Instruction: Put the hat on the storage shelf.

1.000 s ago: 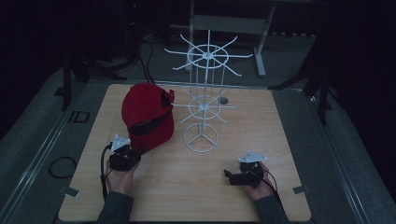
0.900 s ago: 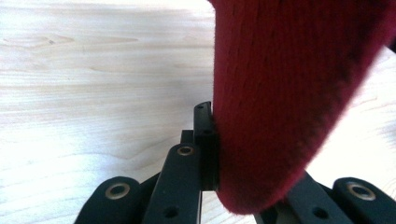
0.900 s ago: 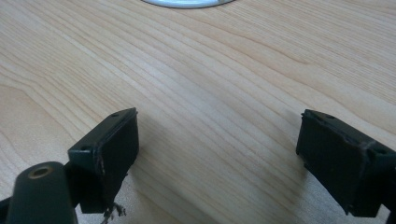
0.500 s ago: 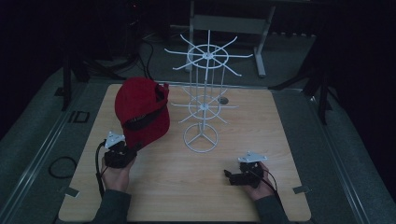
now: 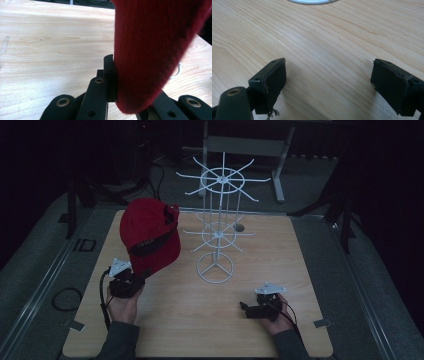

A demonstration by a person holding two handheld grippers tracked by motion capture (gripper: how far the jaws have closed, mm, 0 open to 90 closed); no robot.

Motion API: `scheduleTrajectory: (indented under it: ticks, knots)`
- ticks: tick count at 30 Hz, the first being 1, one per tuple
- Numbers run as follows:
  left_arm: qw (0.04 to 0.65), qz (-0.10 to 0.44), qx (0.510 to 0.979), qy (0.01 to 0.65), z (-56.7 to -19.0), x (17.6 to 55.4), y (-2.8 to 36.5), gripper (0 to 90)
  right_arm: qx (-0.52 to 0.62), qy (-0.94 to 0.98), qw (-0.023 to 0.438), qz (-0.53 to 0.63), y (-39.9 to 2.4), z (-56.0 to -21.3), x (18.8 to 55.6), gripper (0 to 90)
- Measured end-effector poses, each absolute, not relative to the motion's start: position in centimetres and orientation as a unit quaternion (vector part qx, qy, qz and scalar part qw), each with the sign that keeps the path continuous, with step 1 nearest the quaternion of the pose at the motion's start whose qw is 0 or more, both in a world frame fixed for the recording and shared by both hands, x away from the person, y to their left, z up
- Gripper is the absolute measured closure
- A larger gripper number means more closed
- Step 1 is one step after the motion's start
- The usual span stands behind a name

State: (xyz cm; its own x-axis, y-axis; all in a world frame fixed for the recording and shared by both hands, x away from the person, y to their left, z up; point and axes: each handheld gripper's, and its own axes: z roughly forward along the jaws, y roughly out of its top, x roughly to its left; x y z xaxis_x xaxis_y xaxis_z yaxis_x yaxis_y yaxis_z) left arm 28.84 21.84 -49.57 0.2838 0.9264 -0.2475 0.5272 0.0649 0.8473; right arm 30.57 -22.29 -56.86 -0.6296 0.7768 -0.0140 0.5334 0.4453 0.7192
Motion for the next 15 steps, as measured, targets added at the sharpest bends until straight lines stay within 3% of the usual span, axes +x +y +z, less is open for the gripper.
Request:
scheduleTrajectory:
  ticks: [15]
  knots:
    - [0.48,0.221,0.633,0.566,-48.5,28.7,22.2,85.9,0.394,0.832,0.174,0.35,-22.3,-56.9,30.6,12.9]
